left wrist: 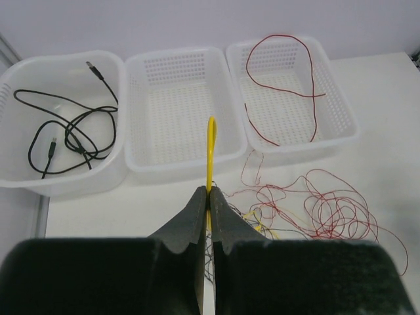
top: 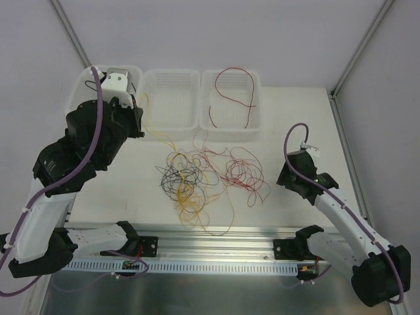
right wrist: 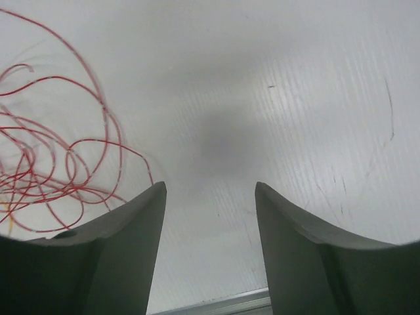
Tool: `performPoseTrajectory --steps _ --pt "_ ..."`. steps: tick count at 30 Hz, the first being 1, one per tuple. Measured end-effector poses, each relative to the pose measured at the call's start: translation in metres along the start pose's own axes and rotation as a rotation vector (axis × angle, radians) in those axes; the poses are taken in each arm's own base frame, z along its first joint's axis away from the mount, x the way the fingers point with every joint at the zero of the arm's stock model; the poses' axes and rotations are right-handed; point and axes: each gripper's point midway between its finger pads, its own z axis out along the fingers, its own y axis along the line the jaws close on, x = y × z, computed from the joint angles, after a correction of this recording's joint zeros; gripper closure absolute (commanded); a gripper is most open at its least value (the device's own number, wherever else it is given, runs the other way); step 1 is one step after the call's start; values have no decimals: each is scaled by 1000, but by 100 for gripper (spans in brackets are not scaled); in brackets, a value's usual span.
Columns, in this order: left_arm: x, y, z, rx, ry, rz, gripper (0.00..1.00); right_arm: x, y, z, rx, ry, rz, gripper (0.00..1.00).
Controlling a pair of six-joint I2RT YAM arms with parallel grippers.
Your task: Untangle the cables
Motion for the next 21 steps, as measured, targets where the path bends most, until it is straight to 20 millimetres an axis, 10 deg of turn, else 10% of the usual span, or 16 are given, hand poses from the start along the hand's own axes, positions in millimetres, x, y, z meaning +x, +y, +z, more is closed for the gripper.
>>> performPoseTrajectory --steps 7,15,21 --pt "27 -17 11 55 83 32 100 -8 58 -42 -319 -3 -186 1" --pt "84 -49 32 142 253 50 100 18 141 -84 -650 -25 -470 5" --pt "83 -55 22 197 257 4 100 28 192 -92 -844 -54 -588 7"
